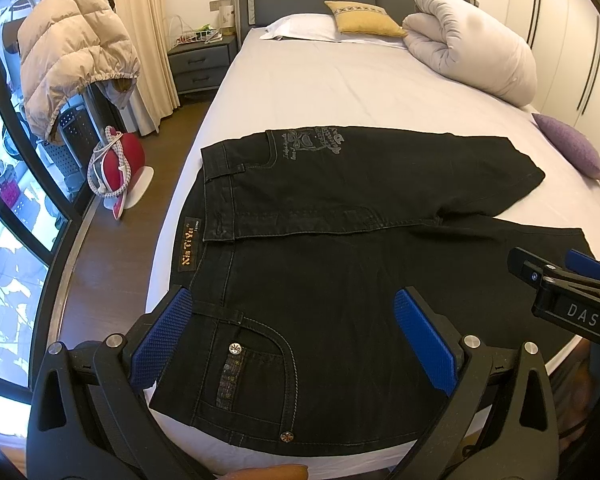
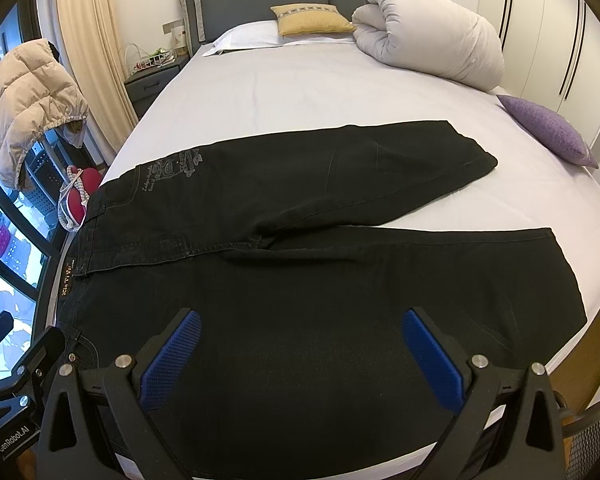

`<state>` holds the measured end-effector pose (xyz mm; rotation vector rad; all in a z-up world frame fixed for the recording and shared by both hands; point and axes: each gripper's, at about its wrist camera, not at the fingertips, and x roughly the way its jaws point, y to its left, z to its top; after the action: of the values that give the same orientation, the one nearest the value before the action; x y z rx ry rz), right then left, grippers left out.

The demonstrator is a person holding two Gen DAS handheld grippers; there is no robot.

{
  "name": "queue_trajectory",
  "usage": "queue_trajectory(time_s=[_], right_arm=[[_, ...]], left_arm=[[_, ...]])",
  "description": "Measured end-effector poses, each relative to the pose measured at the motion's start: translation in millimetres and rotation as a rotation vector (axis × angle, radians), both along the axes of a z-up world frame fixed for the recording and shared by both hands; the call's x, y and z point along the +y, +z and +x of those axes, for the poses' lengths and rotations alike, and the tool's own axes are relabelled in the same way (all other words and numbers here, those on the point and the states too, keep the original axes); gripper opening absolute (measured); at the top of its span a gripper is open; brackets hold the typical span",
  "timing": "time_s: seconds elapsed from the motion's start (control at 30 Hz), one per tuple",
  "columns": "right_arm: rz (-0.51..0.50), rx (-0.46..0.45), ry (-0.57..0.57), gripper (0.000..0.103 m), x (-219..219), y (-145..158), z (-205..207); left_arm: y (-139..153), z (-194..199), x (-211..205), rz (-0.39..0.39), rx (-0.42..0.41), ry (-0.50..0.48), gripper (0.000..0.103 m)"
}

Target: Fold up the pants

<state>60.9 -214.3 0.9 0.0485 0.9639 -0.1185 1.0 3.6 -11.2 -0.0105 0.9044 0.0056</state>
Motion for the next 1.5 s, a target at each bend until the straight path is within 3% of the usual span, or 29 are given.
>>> queue_trajectory(time_s=[1.5], right_arm=[[0.004, 0.013, 0.001, 0.103, 0, -5, -1]], left_arm=[[-6, 1, 3, -0.001, 0.018, 0.011, 0.103]])
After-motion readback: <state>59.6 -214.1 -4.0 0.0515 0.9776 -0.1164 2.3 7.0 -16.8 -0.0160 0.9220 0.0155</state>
